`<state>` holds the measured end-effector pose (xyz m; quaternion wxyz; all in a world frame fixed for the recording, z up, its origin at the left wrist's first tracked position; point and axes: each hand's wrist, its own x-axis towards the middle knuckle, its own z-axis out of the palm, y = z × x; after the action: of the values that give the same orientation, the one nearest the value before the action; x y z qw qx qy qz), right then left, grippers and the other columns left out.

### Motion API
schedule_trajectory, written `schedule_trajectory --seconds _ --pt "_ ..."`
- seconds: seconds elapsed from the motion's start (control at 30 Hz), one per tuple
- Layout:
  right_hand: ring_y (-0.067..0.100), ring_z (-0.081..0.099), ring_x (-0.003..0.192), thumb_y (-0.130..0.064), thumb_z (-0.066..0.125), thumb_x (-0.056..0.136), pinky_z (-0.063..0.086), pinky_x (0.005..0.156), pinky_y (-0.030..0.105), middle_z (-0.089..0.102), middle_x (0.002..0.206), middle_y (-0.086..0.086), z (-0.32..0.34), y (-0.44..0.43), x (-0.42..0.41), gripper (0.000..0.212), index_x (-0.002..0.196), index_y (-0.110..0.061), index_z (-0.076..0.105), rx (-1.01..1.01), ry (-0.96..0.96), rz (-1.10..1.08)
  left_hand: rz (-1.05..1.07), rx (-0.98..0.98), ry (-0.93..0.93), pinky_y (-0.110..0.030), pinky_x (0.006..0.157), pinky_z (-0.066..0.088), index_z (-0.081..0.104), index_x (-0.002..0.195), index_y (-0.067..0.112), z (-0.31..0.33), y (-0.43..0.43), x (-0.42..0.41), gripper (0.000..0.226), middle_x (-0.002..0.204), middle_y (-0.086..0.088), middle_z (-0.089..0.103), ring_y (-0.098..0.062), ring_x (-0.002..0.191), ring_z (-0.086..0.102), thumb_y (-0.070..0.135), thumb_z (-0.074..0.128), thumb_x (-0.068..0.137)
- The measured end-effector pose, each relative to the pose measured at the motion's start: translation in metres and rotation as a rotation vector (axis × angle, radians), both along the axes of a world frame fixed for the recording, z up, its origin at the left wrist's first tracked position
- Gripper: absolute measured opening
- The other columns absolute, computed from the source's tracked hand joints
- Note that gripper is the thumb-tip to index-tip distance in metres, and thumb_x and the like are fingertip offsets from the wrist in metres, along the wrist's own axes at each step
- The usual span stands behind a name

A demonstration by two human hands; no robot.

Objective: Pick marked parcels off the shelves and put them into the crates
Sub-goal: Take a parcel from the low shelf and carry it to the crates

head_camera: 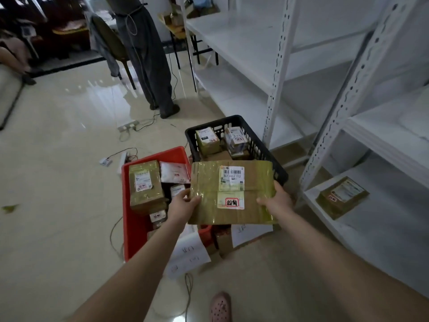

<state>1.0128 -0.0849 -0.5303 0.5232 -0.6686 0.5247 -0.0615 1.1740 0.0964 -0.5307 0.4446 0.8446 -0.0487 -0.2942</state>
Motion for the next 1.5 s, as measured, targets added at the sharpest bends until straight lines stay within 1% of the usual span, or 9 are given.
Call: schedule_trajectory --seconds 0.3,0.43,0.57,0.73,0.87,0.97,1.13,1.33,1.5 --pt "0.026 0.06 0.106 -0.017 0.072 0.083 0.049 0.086 0.037 0.061 0.123 0.004 -0.021 -0.084 0.089 0.054 0.132 -0.021 0.049 -0.088 0.145 0.035 -0.064 0.036 -0.061 -0.03 0.071 0.05 0.04 0.138 0.018 -0.025 -0.086 0.084 0.049 0.123 -0.002 0.056 -0.018 0.097 0.055 0.021 0.058 0.093" --pt "0.022 0.058 0.093 -0.014 0.069 0.085 0.045 0.076 0.033 0.061 0.114 0.003 -0.045 -0.128 0.123 0.048 0.129 -0.021 0.05 -0.115 0.205 0.045 -0.065 0.066 0.008 -0.044 0.087 0.054 0.043 0.136 0.019 -0.044 -0.127 0.106 0.053 0.123 -0.004 0.059 -0.024 0.102 0.061 0.024 0.061 0.087" --pt "0.027 0.06 0.095 -0.017 0.071 0.081 0.053 0.081 0.042 0.056 0.117 0.008 -0.078 -0.171 0.163 0.044 0.12 -0.023 0.051 -0.167 0.287 0.145 -0.066 0.183 0.004 -0.034 0.074 0.053 0.051 0.128 0.015 -0.072 -0.163 0.123 0.044 0.118 -0.008 0.058 -0.023 0.092 0.061 0.029 0.058 0.086" --pt "0.028 0.059 0.093 -0.021 0.066 0.084 0.046 0.068 0.033 0.054 0.116 0.01 -0.12 -0.217 0.203 0.044 0.124 -0.018 0.048 -0.241 0.376 0.3 -0.035 0.232 0.077 -0.036 0.084 0.052 0.039 0.138 0.014 -0.105 -0.201 0.137 0.051 0.126 -0.006 0.057 -0.024 0.108 0.058 0.023 0.055 0.09" --pt "0.034 0.05 0.114 -0.024 0.069 0.081 0.049 0.09 0.043 0.047 0.132 0.01 -0.142 -0.238 0.223 0.068 0.141 -0.025 0.036 -0.275 0.445 0.493 -0.027 0.257 0.098 -0.036 0.083 0.053 0.033 0.143 0.017 -0.127 -0.228 0.147 0.058 0.123 -0.007 0.058 -0.025 0.103 0.061 0.019 0.055 0.088" --pt "0.036 0.03 0.136 -0.035 0.074 0.08 0.038 0.107 0.048 0.02 0.156 0.009 -0.151 -0.235 0.226 0.082 0.148 -0.028 0.029 -0.222 0.507 0.678 -0.114 0.364 0.077 -0.04 0.087 0.053 0.03 0.145 0.02 -0.141 -0.234 0.145 0.065 0.133 -0.011 0.051 -0.028 0.106 0.059 0.02 0.057 0.085" --pt "0.033 -0.006 0.147 -0.052 0.075 0.074 0.017 0.116 0.051 -0.017 0.16 0.007 -0.158 -0.225 0.218 0.107 0.153 -0.036 0.004 -0.331 0.614 0.847 -0.598 0.676 -0.265 -0.046 0.115 0.026 0.014 0.151 0.028 -0.149 -0.224 0.128 0.089 0.16 -0.008 0.004 -0.03 0.147 0.011 0.035 0.07 0.082" --pt "0.034 -0.016 0.146 -0.055 0.074 0.073 0.007 0.118 0.05 -0.024 0.158 0.007 -0.165 -0.221 0.223 0.108 0.152 -0.037 0.002 -0.409 0.627 0.956 -0.786 0.792 -0.283 -0.045 0.117 0.017 0.006 0.151 0.035 -0.16 -0.228 0.121 0.092 0.16 -0.009 -0.01 -0.031 0.148 -0.003 0.036 0.069 0.084" --pt "0.031 -0.011 0.147 -0.053 0.07 0.079 0.006 0.118 0.048 -0.014 0.161 0.006 -0.158 -0.213 0.211 0.1 0.153 -0.032 0.006 -0.449 0.564 0.866 -0.805 0.81 -0.343 -0.045 0.115 0.027 0.012 0.151 0.029 -0.146 -0.231 0.121 0.09 0.16 -0.009 0.001 -0.032 0.146 0.011 0.032 0.071 0.083"
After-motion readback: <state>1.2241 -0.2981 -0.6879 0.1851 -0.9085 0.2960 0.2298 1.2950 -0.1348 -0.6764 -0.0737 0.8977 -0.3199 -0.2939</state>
